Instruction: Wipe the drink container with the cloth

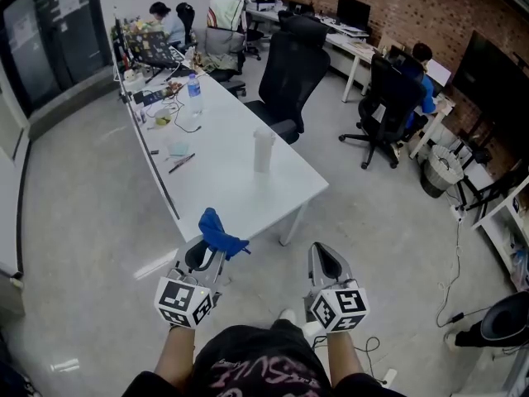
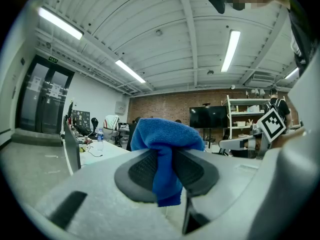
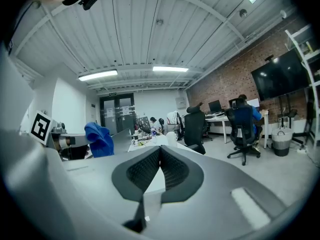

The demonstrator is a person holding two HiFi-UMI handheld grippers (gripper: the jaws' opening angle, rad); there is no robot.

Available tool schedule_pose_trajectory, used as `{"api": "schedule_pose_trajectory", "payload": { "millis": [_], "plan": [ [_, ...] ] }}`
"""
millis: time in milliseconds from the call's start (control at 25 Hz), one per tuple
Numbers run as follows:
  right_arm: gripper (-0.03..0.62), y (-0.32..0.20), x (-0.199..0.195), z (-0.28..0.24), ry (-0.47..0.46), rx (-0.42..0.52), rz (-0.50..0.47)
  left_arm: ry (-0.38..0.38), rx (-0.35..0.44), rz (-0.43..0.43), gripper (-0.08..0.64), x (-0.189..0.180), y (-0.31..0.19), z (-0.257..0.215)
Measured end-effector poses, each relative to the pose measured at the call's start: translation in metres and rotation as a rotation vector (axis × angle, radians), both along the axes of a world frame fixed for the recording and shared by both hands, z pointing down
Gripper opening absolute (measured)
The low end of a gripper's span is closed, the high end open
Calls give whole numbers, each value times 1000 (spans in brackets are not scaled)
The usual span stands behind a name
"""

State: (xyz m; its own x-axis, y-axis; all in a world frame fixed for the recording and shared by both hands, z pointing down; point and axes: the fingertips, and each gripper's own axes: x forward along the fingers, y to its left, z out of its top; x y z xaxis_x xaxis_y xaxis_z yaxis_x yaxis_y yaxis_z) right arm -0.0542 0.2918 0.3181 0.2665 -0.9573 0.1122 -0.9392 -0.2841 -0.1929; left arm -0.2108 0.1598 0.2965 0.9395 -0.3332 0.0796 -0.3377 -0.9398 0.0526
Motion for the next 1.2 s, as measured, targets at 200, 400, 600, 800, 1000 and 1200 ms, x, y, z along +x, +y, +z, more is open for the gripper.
{"api": "schedule_pose_trajectory", "payload": {
  "millis": [200, 400, 600, 800, 1000, 1200],
  "plan": [
    [-5, 3, 0, 3, -4, -13, 8, -7, -9, 2, 89, -1, 1, 1],
    [-3, -4, 3, 9, -12, -13, 3, -11, -6, 4, 88, 5, -6, 6],
    [5, -17, 15, 10, -13, -6, -1, -19, -4, 1, 89, 15, -17, 9],
    [9, -31, 34, 15, -25, -6, -12, -35, -3, -12, 87, 31, -29, 12],
    [17, -52, 56, 22, -40, -17, -35, -54, -17, -27, 89, 53, -49, 19],
    [20, -74, 90, 31, -52, -36, -51, -74, -38, -41, 89, 84, -68, 31]
  ]
}}
